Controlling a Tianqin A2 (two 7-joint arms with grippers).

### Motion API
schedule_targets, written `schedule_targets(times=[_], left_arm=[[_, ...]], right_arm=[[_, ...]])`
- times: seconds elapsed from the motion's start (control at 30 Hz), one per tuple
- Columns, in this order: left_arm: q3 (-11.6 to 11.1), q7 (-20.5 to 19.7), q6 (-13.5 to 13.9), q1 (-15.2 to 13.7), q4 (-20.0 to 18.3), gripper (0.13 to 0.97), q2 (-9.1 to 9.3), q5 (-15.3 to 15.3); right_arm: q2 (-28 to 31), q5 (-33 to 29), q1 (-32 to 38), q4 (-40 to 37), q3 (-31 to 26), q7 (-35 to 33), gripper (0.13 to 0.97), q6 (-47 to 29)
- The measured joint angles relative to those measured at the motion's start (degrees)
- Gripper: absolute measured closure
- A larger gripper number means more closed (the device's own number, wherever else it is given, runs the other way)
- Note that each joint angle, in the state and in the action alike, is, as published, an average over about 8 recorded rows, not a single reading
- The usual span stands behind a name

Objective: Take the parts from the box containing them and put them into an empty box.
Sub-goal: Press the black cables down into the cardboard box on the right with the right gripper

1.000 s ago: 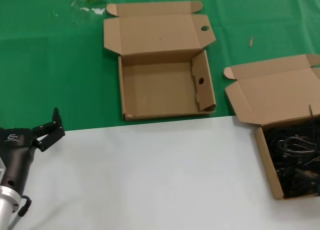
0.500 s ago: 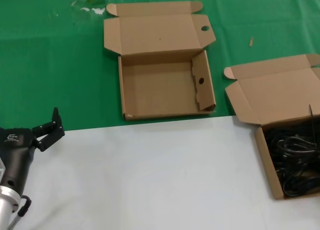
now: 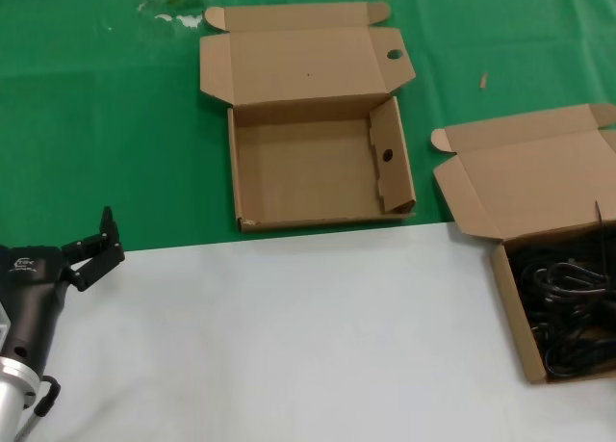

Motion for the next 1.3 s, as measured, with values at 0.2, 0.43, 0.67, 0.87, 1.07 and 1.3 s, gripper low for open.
schedule_targets(times=[0.2, 0.43, 0.67, 0.87, 1.07, 1.3], left_arm=[[0.00, -0.01, 0.00, 0.00, 0.00, 0.132, 0.00, 0.00], [0.00, -0.01, 0.00, 0.00, 0.00, 0.132, 0.00, 0.00], [0.00, -0.01, 0.00, 0.00, 0.00, 0.132, 0.00, 0.00], [0.00, -0.01, 0.00, 0.00, 0.00, 0.132, 0.00, 0.00], [0.00, -0.01, 0.00, 0.00, 0.00, 0.132, 0.00, 0.00], [0.00, -0.01, 0.00, 0.00, 0.00, 0.132, 0.00, 0.00]], right_arm=[[-0.09, 0.21, 1.03, -0.22, -0.95, 0.81, 0.144, 0.81], [0.17, 0.51, 1.12, -0.38, -1.70, 1.29, 0.191, 1.01], [0.45, 1.13, 0.49, -0.25, -1.62, 1.18, 0.234, 0.90], [0.33, 1.24, 0.29, -0.30, -1.78, 0.85, 0.328, 1.22], [0.21, 1.37, 0.27, -0.61, -1.94, 0.53, 0.438, 1.36], [-0.12, 1.50, 0.80, -1.51, -2.47, 0.19, 0.620, 1.27]])
